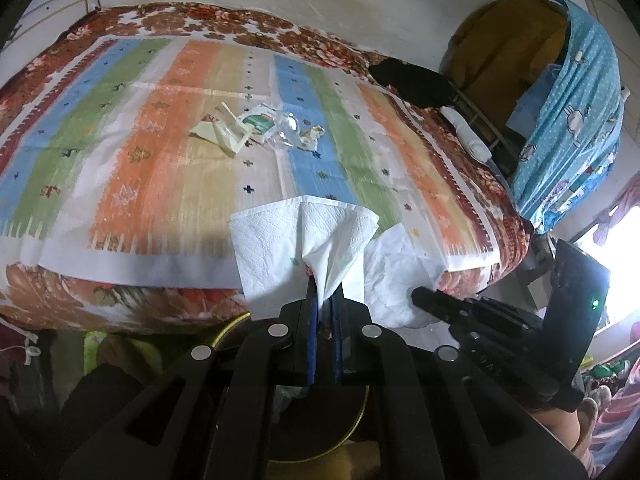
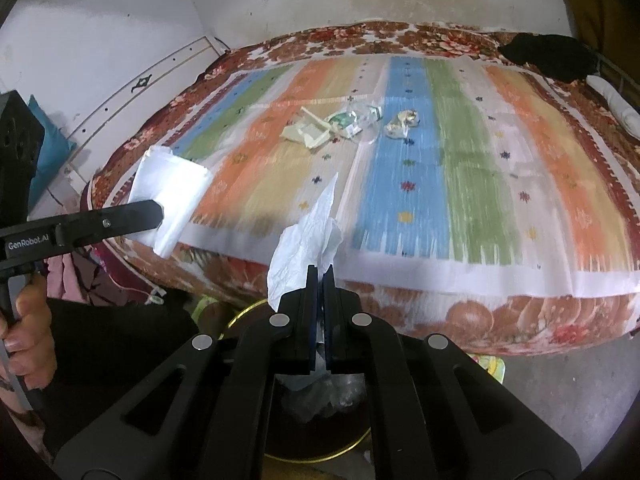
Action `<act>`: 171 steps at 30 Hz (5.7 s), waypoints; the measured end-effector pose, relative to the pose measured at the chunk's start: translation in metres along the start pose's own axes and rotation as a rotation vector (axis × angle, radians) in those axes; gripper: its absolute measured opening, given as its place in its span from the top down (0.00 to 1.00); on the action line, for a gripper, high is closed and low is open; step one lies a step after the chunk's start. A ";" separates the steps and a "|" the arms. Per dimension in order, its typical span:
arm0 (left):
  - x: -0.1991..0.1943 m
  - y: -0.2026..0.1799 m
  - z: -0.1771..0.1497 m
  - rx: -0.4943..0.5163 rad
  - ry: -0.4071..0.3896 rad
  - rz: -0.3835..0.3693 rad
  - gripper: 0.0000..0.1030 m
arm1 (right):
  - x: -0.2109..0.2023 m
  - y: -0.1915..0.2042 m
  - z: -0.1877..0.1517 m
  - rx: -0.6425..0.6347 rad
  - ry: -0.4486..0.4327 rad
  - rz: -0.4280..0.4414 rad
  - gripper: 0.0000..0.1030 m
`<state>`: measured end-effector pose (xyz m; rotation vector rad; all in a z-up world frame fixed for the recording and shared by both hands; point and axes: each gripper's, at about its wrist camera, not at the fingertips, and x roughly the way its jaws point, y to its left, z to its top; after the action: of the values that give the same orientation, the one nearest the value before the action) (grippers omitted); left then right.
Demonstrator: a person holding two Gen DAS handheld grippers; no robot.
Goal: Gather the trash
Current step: 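Lift both tissues and carry them over the bin, then open both tools to drop the tissues into the bin, then move both tools back over the sheet toward the remaining wrappers, then grasp the clear plastic cup with the right tool while the left tool grasps the cream paper wrapper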
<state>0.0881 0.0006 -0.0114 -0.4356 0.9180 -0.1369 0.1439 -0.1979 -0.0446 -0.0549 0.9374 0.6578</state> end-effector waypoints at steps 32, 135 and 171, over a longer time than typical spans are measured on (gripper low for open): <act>0.027 0.007 -0.093 -0.045 0.140 0.049 0.95 | 0.014 0.027 -0.080 -0.002 0.164 -0.003 0.98; 0.111 0.116 0.147 -0.238 -0.026 0.384 0.26 | 0.144 -0.034 0.145 -0.092 0.057 -0.172 0.22; 0.199 0.163 0.222 -0.230 0.008 0.314 0.06 | 0.243 -0.044 0.205 -0.137 0.031 -0.189 0.09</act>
<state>0.3730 0.1568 -0.1099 -0.4969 1.0028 0.2559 0.4178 -0.0458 -0.1155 -0.2724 0.9031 0.5459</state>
